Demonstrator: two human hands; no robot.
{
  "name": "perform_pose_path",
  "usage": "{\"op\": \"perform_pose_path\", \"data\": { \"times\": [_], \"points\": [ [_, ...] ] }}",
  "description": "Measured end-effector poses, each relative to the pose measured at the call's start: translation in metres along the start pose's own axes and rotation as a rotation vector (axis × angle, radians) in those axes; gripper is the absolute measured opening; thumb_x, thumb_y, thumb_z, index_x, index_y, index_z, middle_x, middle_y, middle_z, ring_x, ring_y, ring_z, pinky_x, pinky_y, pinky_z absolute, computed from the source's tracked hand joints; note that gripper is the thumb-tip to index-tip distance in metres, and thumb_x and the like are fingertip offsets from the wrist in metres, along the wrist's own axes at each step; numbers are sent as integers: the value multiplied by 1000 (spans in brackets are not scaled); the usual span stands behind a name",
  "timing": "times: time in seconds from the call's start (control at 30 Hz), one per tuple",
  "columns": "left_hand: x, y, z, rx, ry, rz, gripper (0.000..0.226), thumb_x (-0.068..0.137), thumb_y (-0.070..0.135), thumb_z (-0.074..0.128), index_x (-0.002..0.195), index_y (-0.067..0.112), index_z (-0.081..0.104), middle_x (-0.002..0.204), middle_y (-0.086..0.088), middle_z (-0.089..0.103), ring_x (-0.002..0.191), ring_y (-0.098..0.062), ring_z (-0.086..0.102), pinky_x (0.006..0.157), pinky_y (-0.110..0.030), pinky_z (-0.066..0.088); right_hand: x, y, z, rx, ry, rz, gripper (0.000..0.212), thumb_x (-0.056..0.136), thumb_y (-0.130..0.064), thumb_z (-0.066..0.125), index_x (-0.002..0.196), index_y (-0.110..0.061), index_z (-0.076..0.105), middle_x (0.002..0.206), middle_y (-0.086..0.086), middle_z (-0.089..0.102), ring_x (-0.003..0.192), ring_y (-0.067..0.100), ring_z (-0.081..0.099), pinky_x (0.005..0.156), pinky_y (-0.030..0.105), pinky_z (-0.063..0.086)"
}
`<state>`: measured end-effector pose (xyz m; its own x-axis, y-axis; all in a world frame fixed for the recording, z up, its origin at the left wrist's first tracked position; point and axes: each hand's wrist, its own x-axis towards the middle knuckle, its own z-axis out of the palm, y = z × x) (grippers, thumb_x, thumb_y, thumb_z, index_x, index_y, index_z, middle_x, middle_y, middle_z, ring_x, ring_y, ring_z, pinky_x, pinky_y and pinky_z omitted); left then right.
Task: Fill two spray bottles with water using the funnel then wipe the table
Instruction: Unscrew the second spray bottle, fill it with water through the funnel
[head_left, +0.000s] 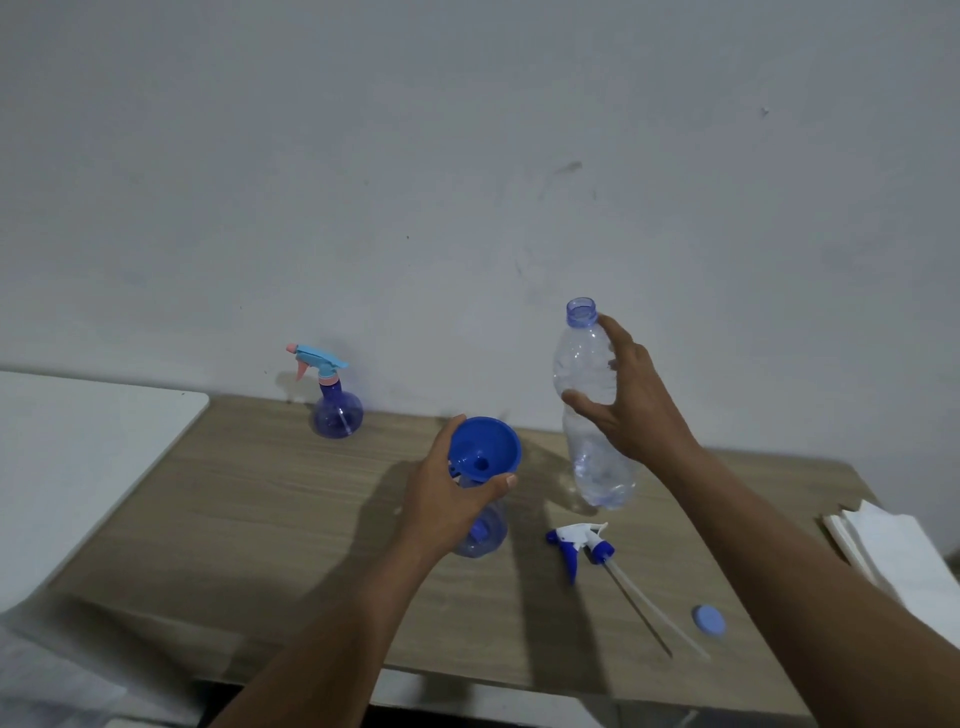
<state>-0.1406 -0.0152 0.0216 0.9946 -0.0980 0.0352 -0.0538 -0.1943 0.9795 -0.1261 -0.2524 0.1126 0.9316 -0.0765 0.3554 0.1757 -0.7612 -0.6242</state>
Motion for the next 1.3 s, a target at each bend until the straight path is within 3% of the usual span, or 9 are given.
{"op": "perform_pose_path", "data": {
  "times": [0.17, 0.3, 0.63, 0.77, 0.87, 0.97, 1.1, 1.2, 1.3],
  "points": [
    [-1, 0, 1, 1, 11, -17, 93, 60, 45, 90, 139, 45, 41, 122, 19, 62, 112, -1, 61, 96, -40, 55, -4, 7, 17, 113, -3, 105, 96, 82, -28, 82, 152, -29, 16, 145, 9, 38, 126, 24, 48, 94, 29, 41],
    [-1, 2, 0, 5, 4, -22, 92, 60, 46, 90, 137, 48, 41, 123, 19, 62, 113, -4, 60, 96, -41, 55, -6, 0, 23, 183, 21, 122, 96, 80, -22, 84, 151, -21, 21, 132, 1, 42, 116, 15, 47, 87, 14, 40],
    [-7, 12, 0, 28, -9, -53, 110, 55, 59, 88, 146, 52, 26, 135, 15, 55, 124, -9, 54, 101, -44, 51, -5, -6, 20, 125, -29, 121, 113, 73, -38, 88, 156, -23, 14, 153, 1, 38, 137, 24, 42, 107, 42, 45],
    [-13, 12, -3, 49, -5, -58, 130, 55, 43, 93, 154, 44, 9, 119, 21, 54, 116, -5, 51, 100, -36, 49, -15, -22, 18, 93, 45, 101, 108, 82, -45, 79, 159, -23, 7, 162, 1, 24, 146, 19, 30, 111, 39, 40],
    [-16, 7, -4, 54, 26, -81, 136, 42, 55, 94, 153, 41, 18, 126, 14, 57, 119, -9, 54, 101, -38, 50, -27, -41, 17, 44, 168, 63, 99, 90, -45, 70, 159, -28, 1, 165, 3, 15, 152, 22, 20, 113, 49, 40],
    [-17, -5, -2, 92, 27, -121, 116, 40, 55, 95, 141, 38, 42, 133, 10, 57, 123, -10, 55, 99, -37, 51, -38, -57, 19, -24, 221, -97, 92, 92, -44, 65, 158, -28, 3, 167, 7, 11, 155, 23, 10, 115, 52, 38],
    [-22, -12, 1, 120, 6, -205, 79, 62, 17, 93, 128, 23, 50, 118, 8, 58, 96, 1, 58, 72, -6, 44, -46, -77, 33, -156, -131, -289, 82, 94, -41, 62, 159, -27, 14, 165, 9, 20, 152, 21, 19, 115, 40, 37],
    [-21, -17, 3, 158, -38, -229, 55, 72, 7, 87, 119, 10, 59, 85, 15, 61, 66, 9, 60, 54, -2, 42, -40, -78, 57, -279, -448, -223, 97, 89, -48, 67, 160, -31, 3, 167, 15, 4, 153, 32, 12, 121, 44, 24],
    [-19, -22, 5, 218, -19, -224, 39, 78, 7, 81, 111, 14, 62, 84, 9, 63, 73, -4, 61, 54, 0, 40, -27, -68, 74, -358, -595, -68, 101, 86, -58, 66, 159, -38, -2, 166, 18, 1, 150, 40, 16, 120, 51, 25]
  ]
}}
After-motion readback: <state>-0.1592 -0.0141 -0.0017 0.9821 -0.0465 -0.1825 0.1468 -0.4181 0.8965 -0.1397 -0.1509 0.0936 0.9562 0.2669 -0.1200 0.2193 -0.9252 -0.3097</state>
